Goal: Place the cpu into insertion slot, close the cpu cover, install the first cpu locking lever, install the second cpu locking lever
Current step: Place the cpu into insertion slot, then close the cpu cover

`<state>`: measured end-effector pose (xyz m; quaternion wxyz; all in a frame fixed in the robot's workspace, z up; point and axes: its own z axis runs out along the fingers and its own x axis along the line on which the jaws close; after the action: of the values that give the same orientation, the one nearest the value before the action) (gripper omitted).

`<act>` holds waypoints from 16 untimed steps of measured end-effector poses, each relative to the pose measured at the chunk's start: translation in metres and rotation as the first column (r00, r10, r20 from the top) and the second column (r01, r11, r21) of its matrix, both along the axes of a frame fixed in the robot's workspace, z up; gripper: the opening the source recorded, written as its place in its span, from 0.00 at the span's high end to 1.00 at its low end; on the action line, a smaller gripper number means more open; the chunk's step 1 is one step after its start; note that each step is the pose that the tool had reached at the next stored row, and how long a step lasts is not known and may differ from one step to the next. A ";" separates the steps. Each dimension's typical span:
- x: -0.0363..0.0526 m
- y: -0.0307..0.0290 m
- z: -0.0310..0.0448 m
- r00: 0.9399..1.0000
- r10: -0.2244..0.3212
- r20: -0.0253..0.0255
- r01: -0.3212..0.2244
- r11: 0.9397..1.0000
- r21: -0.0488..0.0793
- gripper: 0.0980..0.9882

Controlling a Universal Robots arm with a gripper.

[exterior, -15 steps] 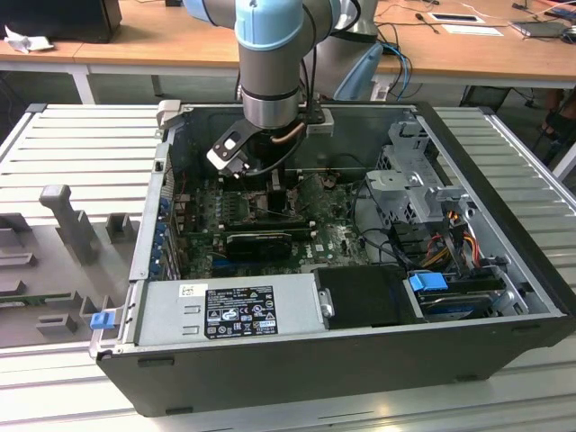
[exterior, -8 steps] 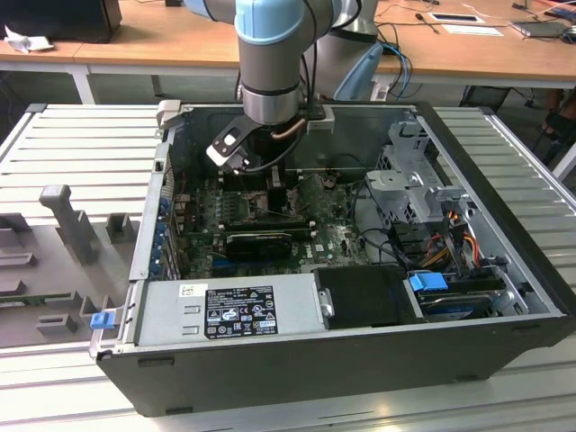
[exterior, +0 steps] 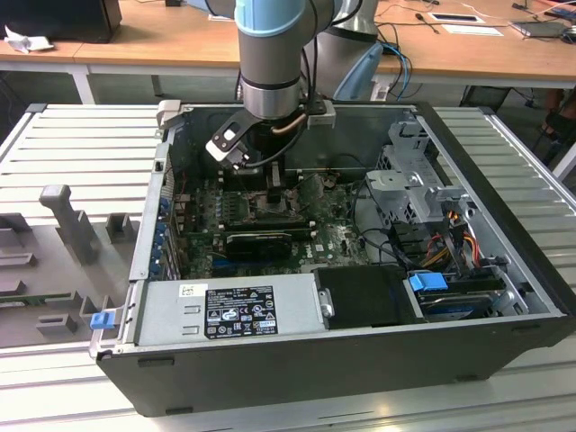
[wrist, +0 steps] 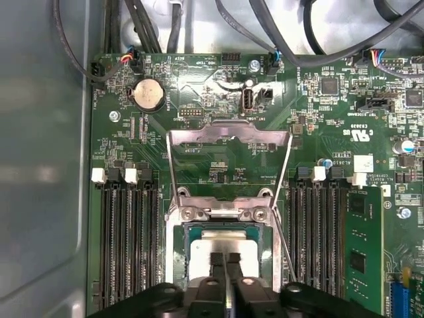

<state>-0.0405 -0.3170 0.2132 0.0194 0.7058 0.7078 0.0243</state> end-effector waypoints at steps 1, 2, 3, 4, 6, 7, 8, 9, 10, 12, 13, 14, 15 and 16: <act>0.0000 0.0000 0.0010 1.000 0.000 0.000 0.000 1.000 0.000 0.99; 0.0000 0.0000 0.0019 1.000 0.000 0.000 0.000 1.000 0.000 0.99; 0.0000 0.0001 0.0021 1.000 0.000 0.000 0.000 1.000 0.000 0.99; 0.0000 0.0001 0.0023 1.000 0.000 0.000 0.000 1.000 0.000 0.99; 0.0000 0.0000 0.0034 1.000 0.000 0.000 0.000 1.000 0.000 0.99; 0.0000 0.0000 0.0041 1.000 0.000 0.000 0.000 1.000 0.000 0.99; 0.0000 0.0000 0.0058 1.000 0.000 -0.001 0.000 1.000 0.000 0.99; 0.0000 0.0000 0.0067 1.000 0.000 0.000 0.000 1.000 0.000 0.99; 0.0000 0.0000 0.0076 1.000 0.000 -0.001 0.000 1.000 0.000 0.99; 0.0000 0.0000 0.0085 1.000 0.000 -0.001 0.000 1.000 0.000 0.99; 0.0003 0.0000 0.0087 1.000 0.000 -0.002 0.000 1.000 0.000 0.99; 0.0021 0.0000 0.0088 1.000 0.000 -0.005 0.000 1.000 0.000 0.99; 0.0061 0.0000 0.0089 1.000 0.000 -0.007 0.000 1.000 0.000 0.99; 0.0080 -0.0002 0.0089 1.000 0.000 -0.008 0.000 1.000 0.000 0.99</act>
<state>-0.0325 -0.3172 0.2220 0.0166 0.7058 0.7079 0.0216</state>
